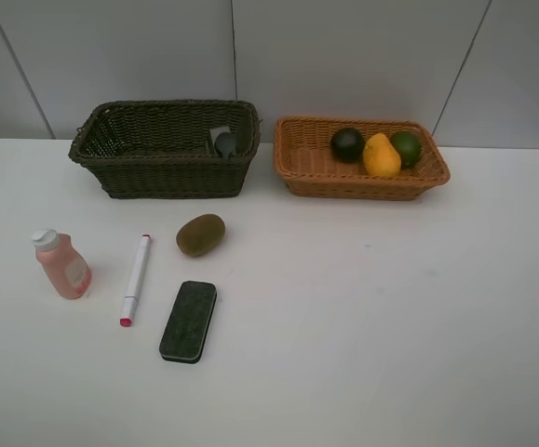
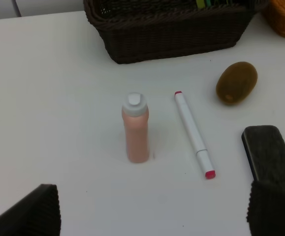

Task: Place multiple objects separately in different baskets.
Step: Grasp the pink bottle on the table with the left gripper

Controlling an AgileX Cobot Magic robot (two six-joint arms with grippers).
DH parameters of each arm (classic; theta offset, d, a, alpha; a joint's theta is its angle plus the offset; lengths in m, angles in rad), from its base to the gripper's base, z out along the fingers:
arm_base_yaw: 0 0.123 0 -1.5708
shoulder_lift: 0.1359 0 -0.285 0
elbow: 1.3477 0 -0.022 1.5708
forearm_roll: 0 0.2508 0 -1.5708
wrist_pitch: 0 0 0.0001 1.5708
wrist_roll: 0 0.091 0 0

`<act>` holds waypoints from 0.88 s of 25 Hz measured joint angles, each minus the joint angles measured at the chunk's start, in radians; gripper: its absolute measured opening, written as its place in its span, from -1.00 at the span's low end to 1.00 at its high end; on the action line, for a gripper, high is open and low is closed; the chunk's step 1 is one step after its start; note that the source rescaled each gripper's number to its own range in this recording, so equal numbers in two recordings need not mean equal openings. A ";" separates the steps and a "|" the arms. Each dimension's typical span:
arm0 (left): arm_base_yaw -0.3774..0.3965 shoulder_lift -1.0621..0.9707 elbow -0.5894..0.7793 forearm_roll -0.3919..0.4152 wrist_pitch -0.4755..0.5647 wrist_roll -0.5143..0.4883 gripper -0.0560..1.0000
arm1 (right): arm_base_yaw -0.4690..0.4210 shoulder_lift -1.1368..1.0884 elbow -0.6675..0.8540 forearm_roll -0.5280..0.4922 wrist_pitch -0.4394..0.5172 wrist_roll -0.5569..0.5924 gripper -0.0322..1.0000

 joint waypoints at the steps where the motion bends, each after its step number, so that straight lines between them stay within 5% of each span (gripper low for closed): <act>1: 0.000 0.000 0.000 0.000 0.000 0.000 1.00 | -0.028 -0.031 0.007 0.015 0.000 0.000 1.00; 15: 0.000 0.000 0.000 0.000 0.000 0.000 1.00 | -0.343 -0.316 0.041 0.053 -0.009 -0.001 1.00; 22: 0.000 0.000 0.000 0.000 0.000 0.000 1.00 | -0.372 -0.403 0.045 0.091 0.004 -0.061 1.00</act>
